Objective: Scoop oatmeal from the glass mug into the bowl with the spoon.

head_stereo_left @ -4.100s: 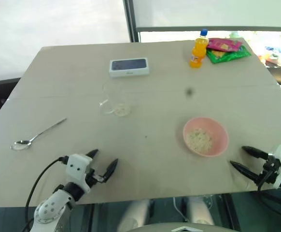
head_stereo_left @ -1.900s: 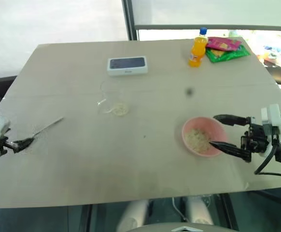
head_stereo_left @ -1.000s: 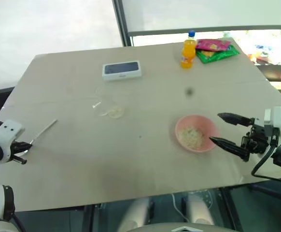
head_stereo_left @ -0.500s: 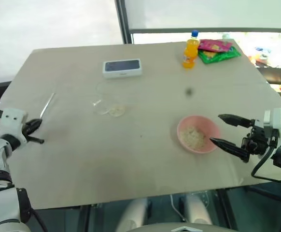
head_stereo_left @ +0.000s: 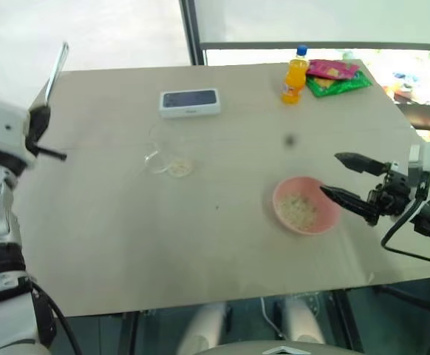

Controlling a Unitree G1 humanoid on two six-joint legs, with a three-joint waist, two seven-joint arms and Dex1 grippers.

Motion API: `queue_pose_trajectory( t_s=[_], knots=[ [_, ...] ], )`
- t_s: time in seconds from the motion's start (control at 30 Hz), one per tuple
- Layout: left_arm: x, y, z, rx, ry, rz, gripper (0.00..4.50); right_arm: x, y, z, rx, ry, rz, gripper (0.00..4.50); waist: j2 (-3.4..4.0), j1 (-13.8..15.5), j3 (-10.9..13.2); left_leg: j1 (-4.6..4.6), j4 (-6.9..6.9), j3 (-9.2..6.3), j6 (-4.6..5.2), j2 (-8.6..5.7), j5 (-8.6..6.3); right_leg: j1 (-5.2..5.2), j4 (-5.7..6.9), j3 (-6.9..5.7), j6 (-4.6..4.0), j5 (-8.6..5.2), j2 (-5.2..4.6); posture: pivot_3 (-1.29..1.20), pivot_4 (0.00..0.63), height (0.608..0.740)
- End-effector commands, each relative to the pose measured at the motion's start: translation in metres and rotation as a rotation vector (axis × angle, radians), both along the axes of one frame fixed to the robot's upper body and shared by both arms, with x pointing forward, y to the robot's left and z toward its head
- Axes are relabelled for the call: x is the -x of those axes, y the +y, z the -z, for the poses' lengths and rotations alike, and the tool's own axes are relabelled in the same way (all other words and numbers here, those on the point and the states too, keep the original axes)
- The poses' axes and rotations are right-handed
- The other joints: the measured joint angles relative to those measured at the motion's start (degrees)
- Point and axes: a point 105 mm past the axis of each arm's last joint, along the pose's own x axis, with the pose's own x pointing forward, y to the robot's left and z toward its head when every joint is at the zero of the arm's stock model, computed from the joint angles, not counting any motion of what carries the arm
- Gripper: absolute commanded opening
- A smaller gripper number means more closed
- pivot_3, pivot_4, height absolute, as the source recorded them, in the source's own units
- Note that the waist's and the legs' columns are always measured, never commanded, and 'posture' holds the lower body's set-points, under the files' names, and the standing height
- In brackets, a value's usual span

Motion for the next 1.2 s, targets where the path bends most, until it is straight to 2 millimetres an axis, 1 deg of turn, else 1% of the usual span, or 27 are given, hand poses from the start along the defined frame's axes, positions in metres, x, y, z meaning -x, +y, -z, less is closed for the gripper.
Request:
queue_pose_trajectory(
  t_s=[0.03,0.07,0.13,0.17,0.23,0.3,0.33,0.4,0.43,0.47,0.53,0.6,0.7,0.77,0.83,0.93,1.03,1.13,1.17,1.2],
  knots=[
    [-0.003,-0.050,-0.044,-0.131,-0.102,0.133,0.05,-0.018,-0.001,-0.021,-0.094,0.004,0.096,4.50,0.00,-0.2,0.0,0.00,0.00,0.05,-0.11,0.00,0.06,0.00,0.00,0.03,0.00,0.01,0.00,0.00,0.150,0.740],
    [-0.007,-0.071,-0.046,-0.146,-0.103,0.193,0.05,-0.025,0.003,-0.029,-0.136,0.019,0.111,4.50,0.01,-0.3,0.0,0.00,0.00,0.09,-0.23,-0.01,0.14,0.00,-0.01,0.07,0.01,0.01,-0.01,0.00,0.150,0.740],
    [-0.011,-0.095,-0.048,-0.159,-0.093,0.262,0.05,-0.032,0.010,-0.038,-0.176,0.043,0.124,4.50,0.02,-0.4,0.0,0.00,0.00,0.14,-0.24,-0.01,0.14,-0.01,-0.01,0.11,0.01,0.01,-0.01,0.00,0.150,0.740],
    [-0.014,-0.109,-0.045,-0.174,-0.078,0.303,0.05,-0.037,0.014,-0.041,-0.180,0.054,0.136,4.50,0.03,-0.6,0.0,-0.02,-0.01,0.17,-0.24,-0.01,0.14,-0.04,0.00,0.14,0.00,0.01,-0.01,0.00,0.150,0.740],
    [-0.015,-0.150,-0.037,-0.252,-0.033,0.420,0.05,-0.046,0.026,-0.052,-0.195,0.035,0.151,4.50,0.03,-0.9,0.0,-0.06,-0.02,0.24,-0.25,0.01,0.15,-0.15,0.02,0.22,0.00,0.01,0.02,0.00,0.150,0.740],
    [-0.016,-0.184,-0.031,-0.293,-0.020,0.484,0.05,-0.057,0.034,-0.068,-0.306,0.045,0.172,4.50,0.03,-0.9,0.0,-0.21,-0.02,0.28,-0.25,0.03,0.15,-0.31,0.01,0.25,0.00,0.01,0.05,0.00,0.150,0.740],
    [-0.017,-0.198,-0.031,-0.304,-0.029,0.498,0.05,-0.064,0.035,-0.075,-0.367,0.067,0.193,4.50,0.02,-0.9,0.0,-0.34,0.02,0.27,-0.25,0.03,0.16,-0.41,0.03,0.25,0.00,0.01,0.06,0.00,0.150,0.740],
    [-0.015,-0.226,-0.035,-0.296,-0.078,0.540,0.05,-0.079,0.040,-0.082,-0.433,0.093,0.249,4.50,0.02,-0.9,0.0,-0.49,0.14,0.26,-0.27,0.02,0.17,-0.52,0.05,0.23,-0.01,0.03,0.06,0.00,0.150,0.740],
    [-0.012,-0.238,-0.037,-0.303,-0.110,0.559,0.05,-0.084,0.044,-0.085,-0.459,0.110,0.254,4.50,0.02,-0.9,0.0,-0.60,0.16,0.27,-0.27,0.00,0.18,-0.59,0.04,0.24,-0.01,0.05,0.05,0.00,0.150,0.740],
    [-0.010,-0.246,-0.038,-0.310,-0.130,0.570,0.05,-0.086,0.048,-0.086,-0.475,0.121,0.255,4.50,0.02,-0.9,0.0,-0.64,0.17,0.26,-0.28,0.00,0.18,-0.62,0.03,0.24,-0.01,0.05,0.05,0.00,0.150,0.740],
    [-0.010,-0.255,-0.032,-0.320,-0.116,0.584,0.05,-0.085,0.058,-0.089,-0.497,0.129,0.229,4.50,0.03,-1.0,0.0,-0.64,0.15,0.29,-0.28,0.00,0.18,-0.65,0.00,0.26,-0.01,0.05,0.05,0.00,0.150,0.740],
    [-0.009,-0.264,-0.022,-0.352,-0.100,0.601,0.05,-0.081,0.070,-0.093,-0.528,0.144,0.180,4.50,0.04,-1.6,0.0,-0.68,0.11,0.35,-0.28,0.00,0.18,-0.73,-0.01,0.31,-0.02,0.04,0.05,0.00,0.150,0.740],
    [-0.007,-0.268,-0.013,-0.393,-0.085,0.629,0.05,-0.075,0.083,-0.098,-0.557,0.155,0.123,4.50,0.06,-2.3,0.0,-0.68,0.11,0.46,-0.28,0.00,0.18,-0.79,0.04,0.44,-0.01,0.04,0.05,0.00,0.150,0.740],
    [-0.007,-0.269,-0.008,-0.460,-0.084,0.636,0.05,-0.066,0.094,-0.107,-0.561,0.144,0.024,4.50,0.07,-2.4,0.0,-0.66,0.12,0.55,-0.27,0.00,0.19,-0.83,0.13,0.55,-0.01,0.05,0.09,0.00,0.150,0.740],
    [-0.009,-0.268,-0.007,-0.448,-0.076,0.637,0.05,-0.058,0.104,-0.113,-0.547,0.137,-0.054,4.50,0.10,-2.4,0.0,-0.65,0.12,0.55,-0.28,0.02,0.19,-0.87,0.19,0.56,-0.01,0.05,0.12,0.00,0.150,0.740],
    [-0.006,-0.276,-0.004,-0.442,-0.072,0.666,0.05,-0.063,0.105,-0.113,-0.529,0.132,-0.026,4.50,0.11,-2.2,0.0,-0.62,0.14,0.54,-0.28,0.02,0.20,-0.88,0.27,0.55,-0.01,0.05,0.13,0.00,0.150,0.740],
    [-0.005,-0.277,-0.005,-0.429,-0.078,0.665,0.05,-0.064,0.105,-0.114,-0.535,0.127,-0.019,4.50,0.11,-2.2,0.0,-0.63,0.17,0.54,-0.28,0.01,0.20,-0.87,0.27,0.56,0.00,0.05,0.12,0.00,0.150,0.740],
    [-0.007,-0.275,-0.006,-0.417,-0.074,0.653,0.00,-0.067,0.100,-0.111,-0.539,0.128,0.010,3.67,0.11,-2.2,0.0,-0.63,0.16,0.56,-0.28,0.01,0.20,-0.88,0.27,0.58,0.00,0.05,0.12,0.00,0.150,0.740],
    [-0.007,-0.275,-0.006,-0.409,-0.075,0.650,0.00,-0.068,0.099,-0.110,-0.542,0.129,0.019,3.27,0.11,-2.2,0.0,-0.63,0.16,0.56,-0.28,0.01,0.20,-0.88,0.27,0.58,0.00,0.05,0.12,0.00,0.150,0.740],
    [-0.007,-0.275,-0.007,-0.406,-0.075,0.648,0.00,-0.070,0.097,-0.109,-0.545,0.131,0.030,2.77,0.11,-2.3,0.0,-0.63,0.16,0.57,-0.28,0.01,0.20,-0.88,0.27,0.59,0.00,0.05,0.12,0.00,0.150,0.740]
  ],
)
